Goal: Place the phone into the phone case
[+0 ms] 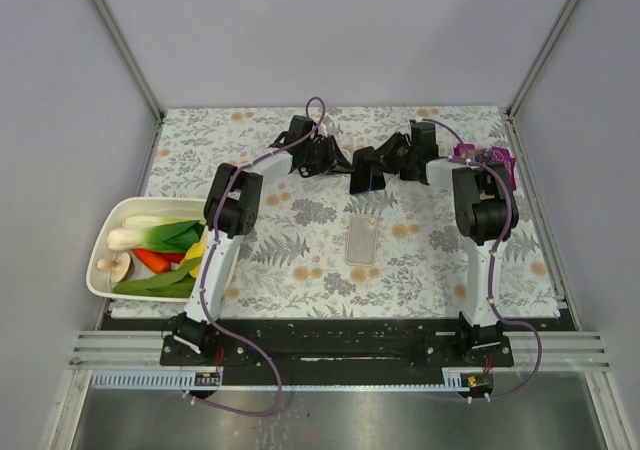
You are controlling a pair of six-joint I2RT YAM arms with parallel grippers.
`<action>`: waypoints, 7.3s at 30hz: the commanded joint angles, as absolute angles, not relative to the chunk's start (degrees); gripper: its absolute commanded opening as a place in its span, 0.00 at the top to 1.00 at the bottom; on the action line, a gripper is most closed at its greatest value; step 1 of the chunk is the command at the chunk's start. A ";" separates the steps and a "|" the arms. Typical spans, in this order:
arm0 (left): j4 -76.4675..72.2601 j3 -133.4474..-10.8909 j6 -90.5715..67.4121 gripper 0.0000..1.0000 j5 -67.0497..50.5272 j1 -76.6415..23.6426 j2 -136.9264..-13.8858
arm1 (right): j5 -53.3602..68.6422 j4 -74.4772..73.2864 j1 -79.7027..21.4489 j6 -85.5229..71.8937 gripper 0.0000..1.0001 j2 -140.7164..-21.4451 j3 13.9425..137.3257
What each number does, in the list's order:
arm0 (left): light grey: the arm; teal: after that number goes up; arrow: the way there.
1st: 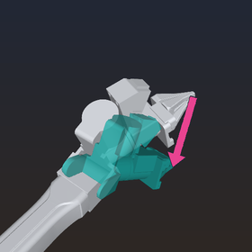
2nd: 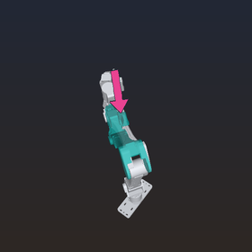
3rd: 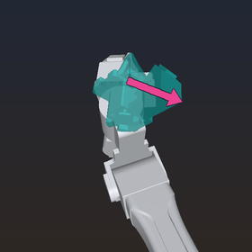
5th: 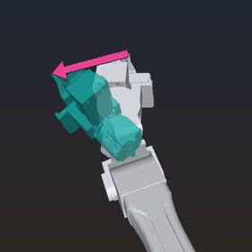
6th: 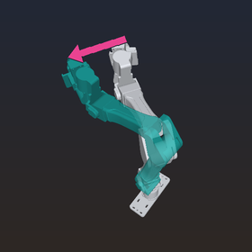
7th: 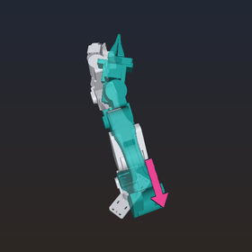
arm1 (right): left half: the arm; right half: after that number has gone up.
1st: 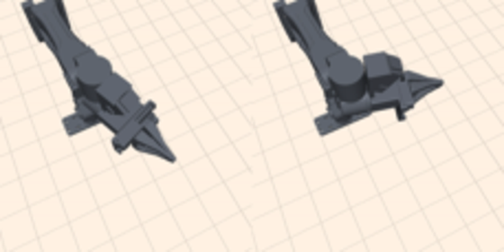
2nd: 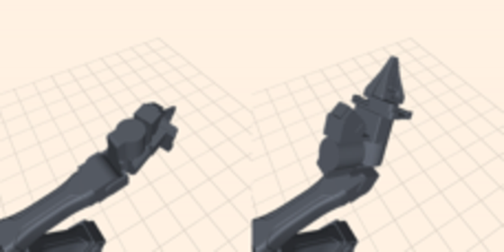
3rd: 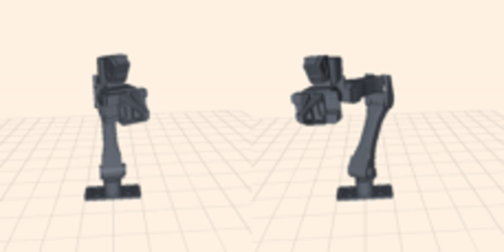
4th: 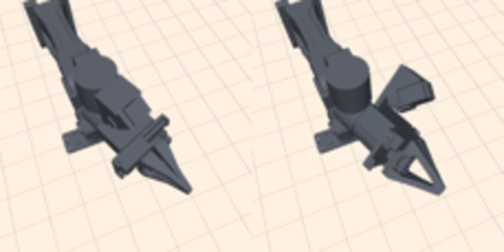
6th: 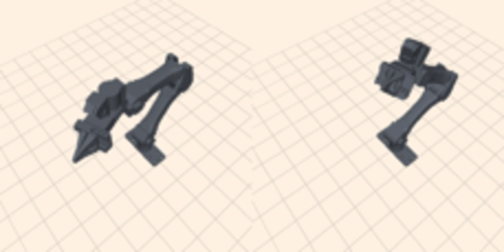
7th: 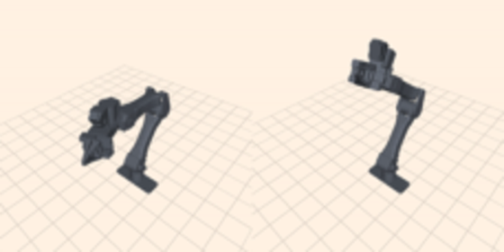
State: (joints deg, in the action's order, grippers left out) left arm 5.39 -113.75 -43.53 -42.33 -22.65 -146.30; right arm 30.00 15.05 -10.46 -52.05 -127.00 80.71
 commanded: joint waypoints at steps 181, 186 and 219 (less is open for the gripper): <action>15.73 -47.37 -50.80 0.98 7.82 -53.00 -91.94 | 13.45 -17.75 -36.03 -34.98 0.53 -88.33 47.82; 15.82 -46.32 -51.59 0.98 7.47 -53.70 -90.71 | 12.92 -17.67 -37.00 -35.24 0.60 -87.71 46.93; 16.43 -46.85 -52.91 0.98 7.38 -58.01 -90.88 | 3.00 -23.99 -44.21 -34.98 0.55 -85.00 49.04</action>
